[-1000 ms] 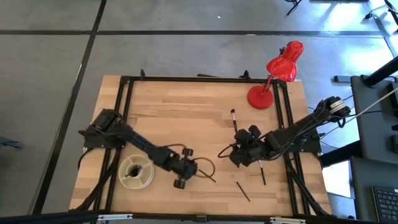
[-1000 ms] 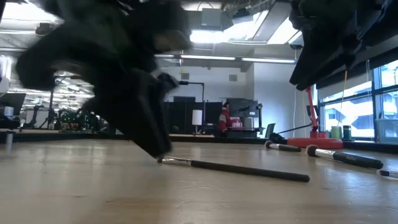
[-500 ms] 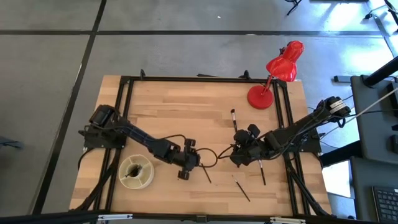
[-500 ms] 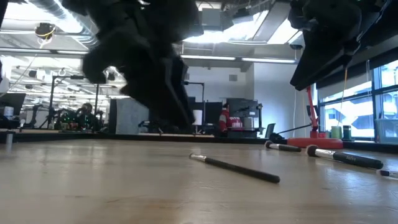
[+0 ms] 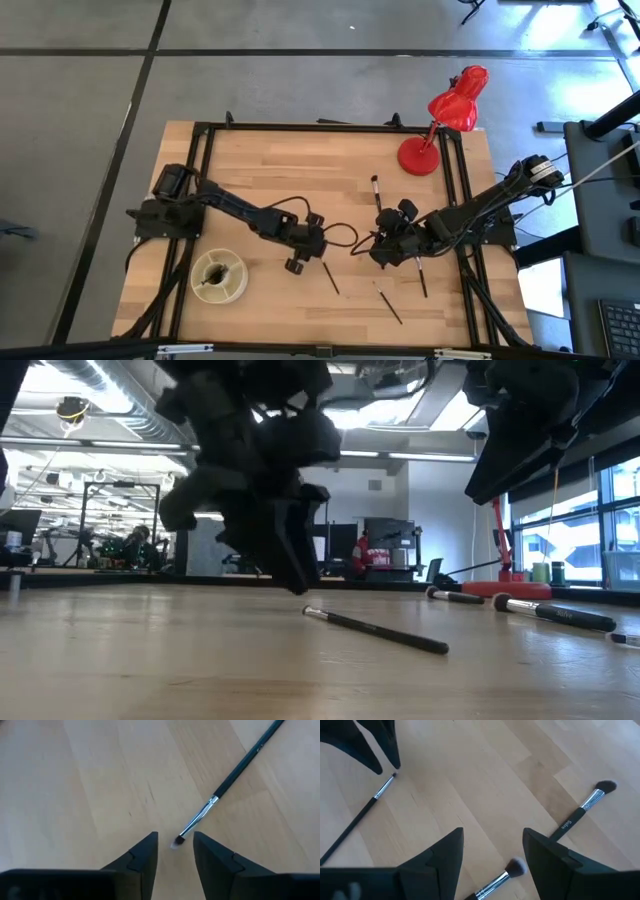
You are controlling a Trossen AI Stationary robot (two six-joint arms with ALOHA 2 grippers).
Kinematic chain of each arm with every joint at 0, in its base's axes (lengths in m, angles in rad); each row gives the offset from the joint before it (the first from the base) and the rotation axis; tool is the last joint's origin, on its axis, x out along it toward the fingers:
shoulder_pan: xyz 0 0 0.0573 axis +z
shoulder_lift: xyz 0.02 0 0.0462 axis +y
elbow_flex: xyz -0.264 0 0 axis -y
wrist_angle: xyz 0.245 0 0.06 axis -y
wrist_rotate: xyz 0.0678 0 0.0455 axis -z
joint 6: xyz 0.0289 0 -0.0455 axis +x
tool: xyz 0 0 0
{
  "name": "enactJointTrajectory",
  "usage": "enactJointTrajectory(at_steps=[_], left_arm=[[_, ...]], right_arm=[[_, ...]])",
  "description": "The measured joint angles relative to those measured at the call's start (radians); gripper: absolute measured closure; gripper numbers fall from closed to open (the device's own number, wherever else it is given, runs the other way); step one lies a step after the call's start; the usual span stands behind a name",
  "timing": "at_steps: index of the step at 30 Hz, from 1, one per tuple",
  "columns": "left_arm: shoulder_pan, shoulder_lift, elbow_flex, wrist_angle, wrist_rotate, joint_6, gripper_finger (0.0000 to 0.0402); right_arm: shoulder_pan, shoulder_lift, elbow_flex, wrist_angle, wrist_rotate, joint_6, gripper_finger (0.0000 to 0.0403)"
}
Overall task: Put items in baskets/containers
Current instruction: Put the black eyeshadow brush into the white organizer
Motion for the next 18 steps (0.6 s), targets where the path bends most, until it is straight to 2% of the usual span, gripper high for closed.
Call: enactJointTrajectory(at_steps=[7, 11, 14, 18], left_arm=[[0.036, 0.044, 0.000, 0.015, 0.097, -0.001, 0.0288], [0.033, 0.062, 0.003, 0.016, 0.108, 0.015, 0.0300], [0.026, 0.065, 0.004, 0.007, 0.092, 0.049, 0.0328], [0.006, 0.046, 0.004, -0.031, 0.078, 0.126, 0.0389]], right_arm=[[0.000, 0.000, 0.000, -0.002, 0.000, -0.020, 0.0198], [0.000, 0.000, 0.000, -0.003, 0.001, -0.027, 0.0198], [0.000, 0.000, 0.000, -0.003, 0.001, -0.029, 0.0198], [0.000, 0.000, 0.000, -0.003, 0.001, -0.030, 0.0198]])
